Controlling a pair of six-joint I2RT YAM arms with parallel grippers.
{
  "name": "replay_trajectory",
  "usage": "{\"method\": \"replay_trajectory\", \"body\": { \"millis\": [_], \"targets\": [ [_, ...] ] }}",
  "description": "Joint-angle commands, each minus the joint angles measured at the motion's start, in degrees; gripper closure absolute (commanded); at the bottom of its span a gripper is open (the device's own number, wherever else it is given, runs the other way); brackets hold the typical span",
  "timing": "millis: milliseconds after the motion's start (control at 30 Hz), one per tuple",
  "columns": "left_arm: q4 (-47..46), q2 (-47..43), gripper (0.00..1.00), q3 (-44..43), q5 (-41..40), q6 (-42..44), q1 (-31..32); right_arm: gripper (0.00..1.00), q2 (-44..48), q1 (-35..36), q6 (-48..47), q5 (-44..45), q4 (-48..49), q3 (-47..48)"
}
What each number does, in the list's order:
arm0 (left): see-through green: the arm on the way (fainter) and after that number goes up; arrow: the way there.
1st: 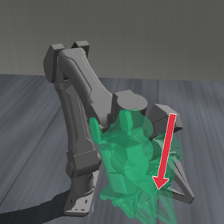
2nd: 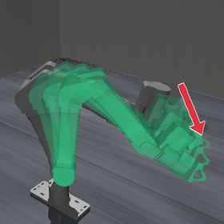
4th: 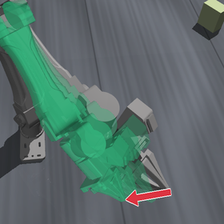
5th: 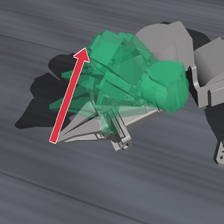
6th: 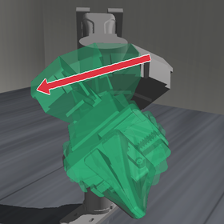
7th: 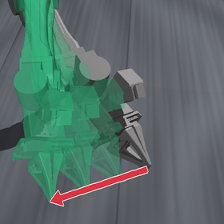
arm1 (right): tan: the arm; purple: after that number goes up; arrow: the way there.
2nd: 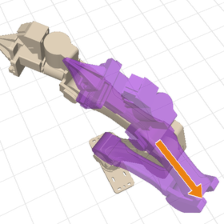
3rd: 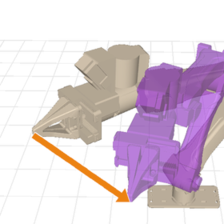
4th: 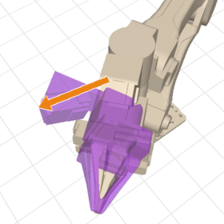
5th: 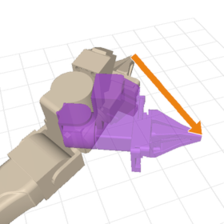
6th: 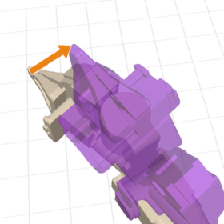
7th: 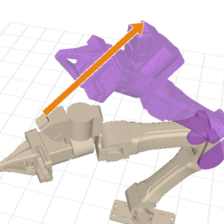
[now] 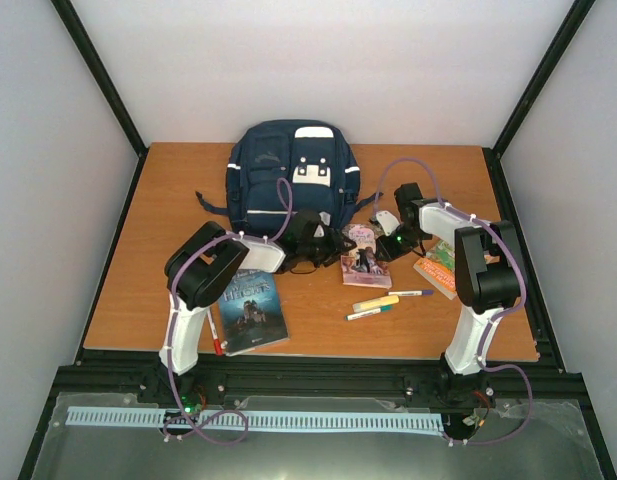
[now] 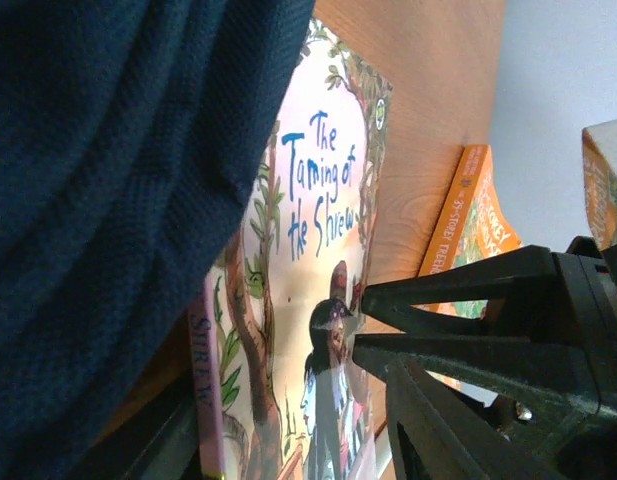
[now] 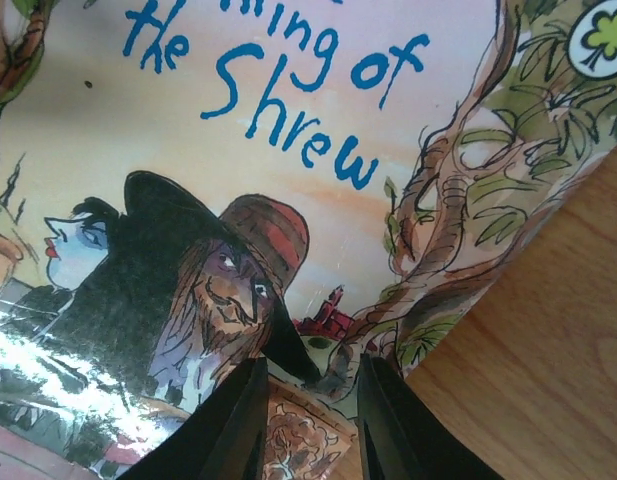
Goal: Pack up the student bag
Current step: Pick up the book from the center of the board.
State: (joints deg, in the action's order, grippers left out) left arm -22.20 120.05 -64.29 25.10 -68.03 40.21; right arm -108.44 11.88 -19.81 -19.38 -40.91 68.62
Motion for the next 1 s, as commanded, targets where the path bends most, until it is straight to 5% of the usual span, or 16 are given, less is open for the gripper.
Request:
{"method": "replay_trajectory", "body": {
  "millis": [0,300,433,800,967],
  "targets": [
    [-4.8,-2.7,0.6,-0.1,2.0,-1.8,0.2,0.73,-5.4,1.6,0.6,-1.2,-2.6,-3.3],
    [0.7,-4.6,0.99,-0.8,3.0,1.7,1.0,0.73,0.2,0.3,0.8,-0.1,-2.3,-4.0],
    [3.4,-7.4,0.99,0.0,4.7,4.3,1.6,0.69,6.5,-1.7,0.7,-0.9,-2.2,-4.3],
    [28.2,-24.9,0.99,-2.3,2.1,28.4,1.9,0.29,31.3,-7.2,-0.3,-8.0,0.4,-5.3],
    [31.5,-31.2,0.99,-2.8,1.6,29.3,-0.9,0.15,42.2,-7.2,3.3,-15.8,5.7,-9.0]
  ]
}}
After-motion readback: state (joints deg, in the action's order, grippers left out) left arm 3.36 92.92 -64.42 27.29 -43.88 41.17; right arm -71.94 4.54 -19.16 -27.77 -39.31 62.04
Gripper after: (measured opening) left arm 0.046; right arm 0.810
